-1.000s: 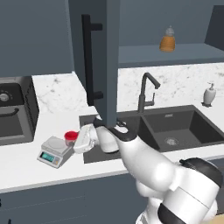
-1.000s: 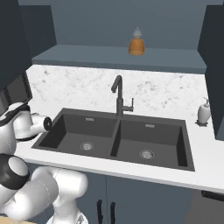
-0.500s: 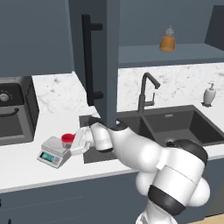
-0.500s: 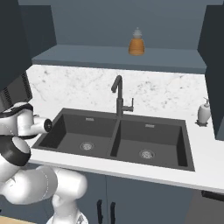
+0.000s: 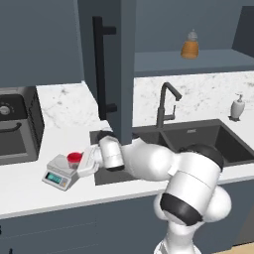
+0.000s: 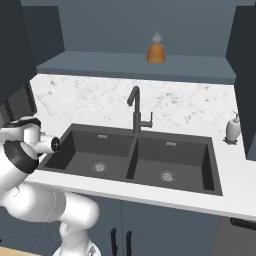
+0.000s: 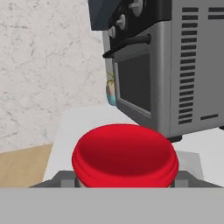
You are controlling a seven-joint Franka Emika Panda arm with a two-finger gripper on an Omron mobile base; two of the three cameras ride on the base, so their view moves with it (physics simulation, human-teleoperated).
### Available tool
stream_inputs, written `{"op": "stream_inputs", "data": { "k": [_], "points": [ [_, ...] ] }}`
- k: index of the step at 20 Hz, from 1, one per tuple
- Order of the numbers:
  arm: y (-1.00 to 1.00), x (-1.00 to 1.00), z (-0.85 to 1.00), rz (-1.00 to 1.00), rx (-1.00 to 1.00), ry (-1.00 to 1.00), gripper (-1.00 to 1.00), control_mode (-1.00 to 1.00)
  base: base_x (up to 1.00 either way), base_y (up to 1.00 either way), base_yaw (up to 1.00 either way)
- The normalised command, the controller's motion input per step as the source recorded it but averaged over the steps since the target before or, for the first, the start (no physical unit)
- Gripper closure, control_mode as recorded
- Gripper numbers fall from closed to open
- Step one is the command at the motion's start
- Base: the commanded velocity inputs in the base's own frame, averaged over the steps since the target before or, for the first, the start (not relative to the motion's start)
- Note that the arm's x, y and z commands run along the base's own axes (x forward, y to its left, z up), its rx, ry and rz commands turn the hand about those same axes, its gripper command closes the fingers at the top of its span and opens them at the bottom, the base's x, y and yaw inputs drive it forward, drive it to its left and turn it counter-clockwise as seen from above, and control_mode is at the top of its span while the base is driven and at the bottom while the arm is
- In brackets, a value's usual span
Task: Pick the jam and place it on the digital scale for weighing, and close the cabinet.
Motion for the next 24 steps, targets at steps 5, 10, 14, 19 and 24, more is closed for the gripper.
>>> {"op": "stream_inputs", "data": {
  "k": [5,10,14,19,24],
  "points": [
    [0.28,0.10,-0.27,0.00,-0.01,0.00,1.00,-1.00,0.00,0.00,0.00],
    [0.13,0.30,-0.08,0.00,0.00,0.00,1.00,-1.00,0.00,0.00,0.00],
    [0.02,0.29,-0.14,0.00,0.00,0.00,1.00,-1.00,0.00,0.00,0.00],
    [0.21,0.27,-0.22,0.00,-0.01,0.00,1.00,-1.00,0.00,0.00,0.00],
    [0.28,0.37,-0.21,0.00,-0.02,0.00,1.00,-1.00,0.00,0.00,0.00]
  ]
}}
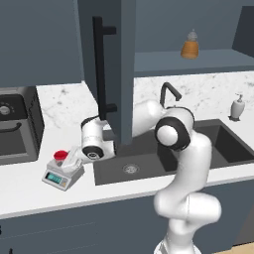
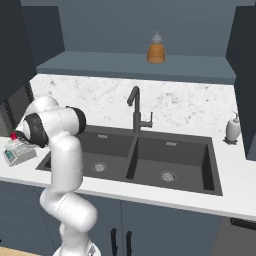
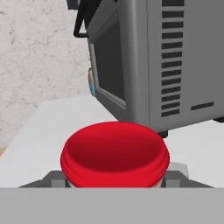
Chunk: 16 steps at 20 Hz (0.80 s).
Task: Pick the jam and place it on the digital scale for weighing, and close the cabinet.
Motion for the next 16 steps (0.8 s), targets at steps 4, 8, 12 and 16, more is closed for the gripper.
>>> {"op": "stream_inputs", "data": {
  "k": [4,8,12,16],
  "points": [
    [0.00,0.08,-0.24,0.00,0.00,0.00,1.00,-1.00,0.00,0.00,0.00],
    [-0.13,0.00,-0.13,0.00,0.00,0.00,-1.00,-1.00,0.00,0.00,0.00],
    [-0.57,-0.03,0.00,0.00,0.00,0.00,-1.00,-1.00,0.00,0.00,0.00],
    [-0.43,-0.08,0.00,0.00,0.01,0.00,-1.00,-1.00,0.00,0.00,0.00]
  ]
}}
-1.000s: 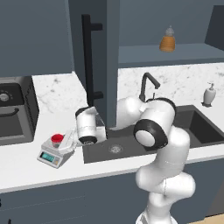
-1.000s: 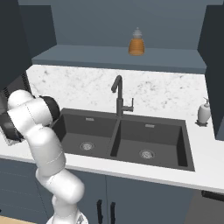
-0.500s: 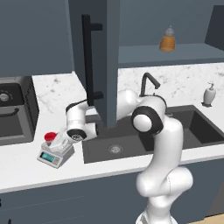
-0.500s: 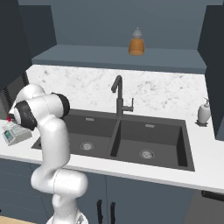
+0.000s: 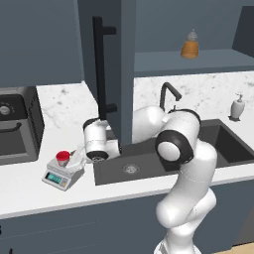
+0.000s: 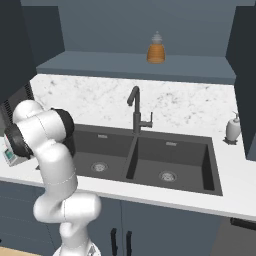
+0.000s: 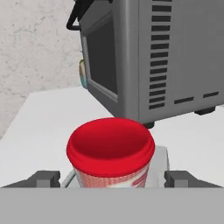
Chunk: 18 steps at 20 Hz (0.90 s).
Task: Pick the jam and place it on the digital scale for weighing, and close the cabinet.
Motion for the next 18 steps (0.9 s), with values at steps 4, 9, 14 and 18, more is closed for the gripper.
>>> {"op": "stream_inputs", "data": {
  "k": [4,9,14,18],
  "points": [
    [0.10,0.00,-0.03,0.00,0.00,0.00,-1.00,-1.00,0.00,0.00,0.00],
    [-0.30,-0.26,0.00,0.00,0.00,0.00,-1.00,-1.00,0.00,0.00,0.00],
    [-0.38,-0.57,0.02,0.00,0.01,0.00,-1.00,-1.00,0.00,0.00,0.00],
    [-0.38,-0.61,0.69,0.00,0.00,-0.16,-1.00,-1.00,0.00,0.00,0.00]
  ]
}}
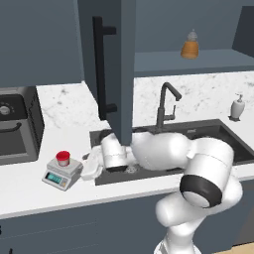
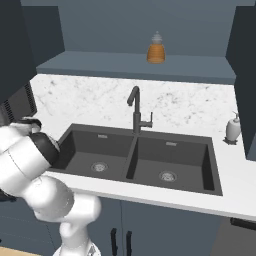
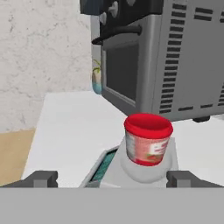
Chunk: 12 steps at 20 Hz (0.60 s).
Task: Pick the jam and place it on the digital scale for weighing, and close the cabinet.
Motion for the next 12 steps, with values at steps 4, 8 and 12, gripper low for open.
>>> {"op": "stream_inputs", "data": {
  "k": [4,8,12],
  "points": [
    [-0.49,-0.68,0.94,-0.01,0.02,-0.32,-1.00,-1.00,0.00,0.00,0.00],
    [-0.88,-0.58,0.81,-0.03,0.00,-0.17,-1.00,-1.00,0.00,0.00,0.00],
    [-0.94,-0.44,0.78,-0.05,0.00,-0.10,-1.00,-1.00,0.00,0.00,0.00]
  ]
}}
